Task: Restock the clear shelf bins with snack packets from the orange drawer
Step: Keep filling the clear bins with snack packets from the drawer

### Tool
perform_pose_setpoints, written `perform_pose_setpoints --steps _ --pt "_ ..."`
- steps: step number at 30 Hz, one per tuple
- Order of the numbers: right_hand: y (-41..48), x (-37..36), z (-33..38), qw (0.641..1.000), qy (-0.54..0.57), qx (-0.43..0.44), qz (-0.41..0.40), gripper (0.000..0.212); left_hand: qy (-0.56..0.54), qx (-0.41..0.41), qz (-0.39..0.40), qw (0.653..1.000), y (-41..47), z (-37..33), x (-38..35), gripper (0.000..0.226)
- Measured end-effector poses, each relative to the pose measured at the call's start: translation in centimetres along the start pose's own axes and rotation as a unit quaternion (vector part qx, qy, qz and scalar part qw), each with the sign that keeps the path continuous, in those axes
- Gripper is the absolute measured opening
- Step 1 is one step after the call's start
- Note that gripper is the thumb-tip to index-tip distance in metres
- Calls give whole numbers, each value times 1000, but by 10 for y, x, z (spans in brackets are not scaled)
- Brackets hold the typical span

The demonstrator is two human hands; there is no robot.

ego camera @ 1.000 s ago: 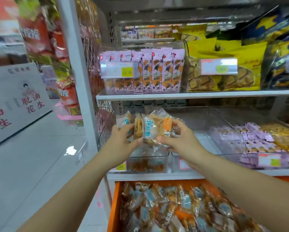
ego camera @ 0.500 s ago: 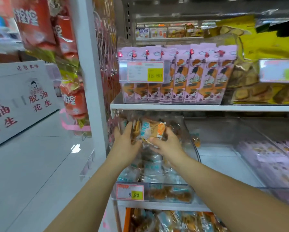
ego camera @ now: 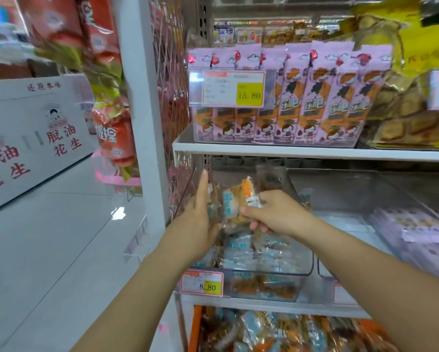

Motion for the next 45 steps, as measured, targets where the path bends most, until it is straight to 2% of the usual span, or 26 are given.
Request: perform_pose_setpoints --steps 4,9,14,18,22,24,26,28,31,33,38,40,43,45 --pt "-16 24 -11 985 -53 79 -143 17 32 5 -10 999 -13 -5 3 77" --pt "-15 39 -35 960 -93 97 -246 26 -48 34 -92 994 -23 -6 3 47" --pt "0 38 -43 951 -64 77 -293 31 -109 36 -123 986 -21 -7 0 41" --pt "28 36 -42 954 -84 50 -284 31 -123 18 -147 981 -14 -8 1 29" --pt "49 34 -38 950 -218 9 -224 42 -133 9 -111 985 -6 -6 4 47" --pt "52 35 -36 950 -230 11 -211 43 -132 18 -114 984 -3 -4 4 50" --pt "53 34 -37 952 -210 29 -222 38 -122 30 -134 983 -2 -1 2 48" --pt "45 33 -37 946 -157 72 -273 36 -113 30 -139 983 -1 0 2 45" --pt "22 32 -34 923 -25 146 -355 24 -96 11 -97 991 -2 2 0 42" --pt "5 29 -31 910 50 184 -367 16 -81 12 -78 994 -2 2 -3 46" --pt "-24 18 -22 917 142 209 -309 32 -40 45 -142 988 -5 1 -1 44" --pt "-28 16 -25 926 144 195 -289 26 -36 35 -187 981 -11 -5 4 37" --pt "-32 13 -32 945 116 178 -250 16 -44 15 -249 967 -21 -14 13 31" --pt "-36 9 -36 961 32 178 -212 16 -98 30 -247 964 -23 -16 17 32"
Point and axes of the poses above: each hand's wrist, its own y-axis towards the middle knuckle, its own x-axis out of the back of the hand, z = x × y, the point moved 1 cm from there along y, towards the middle knuckle, and after that the axes turned 4 degrees about y, right-handed, at the moved point
